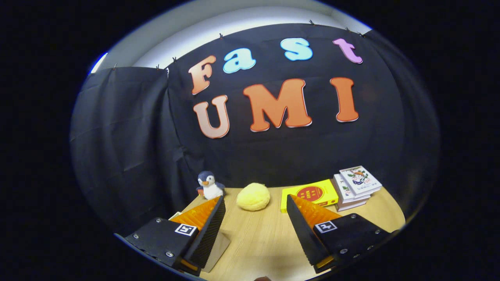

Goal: Open the storage box then place both shoes into the box .Put the left shoe in first, then the right shoe, with the right side of both shoes facing outward in a uniform manner.

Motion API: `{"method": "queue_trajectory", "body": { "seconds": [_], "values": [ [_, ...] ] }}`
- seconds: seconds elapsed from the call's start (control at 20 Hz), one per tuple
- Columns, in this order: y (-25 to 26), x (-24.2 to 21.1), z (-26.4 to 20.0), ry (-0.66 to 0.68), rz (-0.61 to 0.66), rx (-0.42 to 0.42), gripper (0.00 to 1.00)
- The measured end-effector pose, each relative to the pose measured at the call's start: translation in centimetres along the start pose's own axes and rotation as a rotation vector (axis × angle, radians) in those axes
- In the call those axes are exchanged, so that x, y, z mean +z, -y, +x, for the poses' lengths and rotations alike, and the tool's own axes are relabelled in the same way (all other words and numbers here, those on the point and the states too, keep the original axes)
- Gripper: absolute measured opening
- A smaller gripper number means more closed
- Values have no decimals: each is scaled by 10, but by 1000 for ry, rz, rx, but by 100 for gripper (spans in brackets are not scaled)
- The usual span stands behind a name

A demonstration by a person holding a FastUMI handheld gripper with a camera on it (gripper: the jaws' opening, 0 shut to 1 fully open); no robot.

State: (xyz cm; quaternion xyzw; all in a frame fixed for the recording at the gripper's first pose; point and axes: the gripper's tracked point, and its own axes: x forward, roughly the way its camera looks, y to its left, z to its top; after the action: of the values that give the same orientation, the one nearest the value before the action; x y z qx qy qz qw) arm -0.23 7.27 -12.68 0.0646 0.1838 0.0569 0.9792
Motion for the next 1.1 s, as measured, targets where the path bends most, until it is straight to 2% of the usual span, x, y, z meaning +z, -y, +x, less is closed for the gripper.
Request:
{"method": "queue_trajectory", "body": {
  "seconds": [0.25,0.55,0.85,1.1],
  "values": [
    [47,56,-23,201,-75,-38,98],
    [92,85,-45,353,-135,-95,98],
    [116,80,-53,353,-121,-119,98],
    [115,80,-53,352,-117,-116,98]
  ]
}}
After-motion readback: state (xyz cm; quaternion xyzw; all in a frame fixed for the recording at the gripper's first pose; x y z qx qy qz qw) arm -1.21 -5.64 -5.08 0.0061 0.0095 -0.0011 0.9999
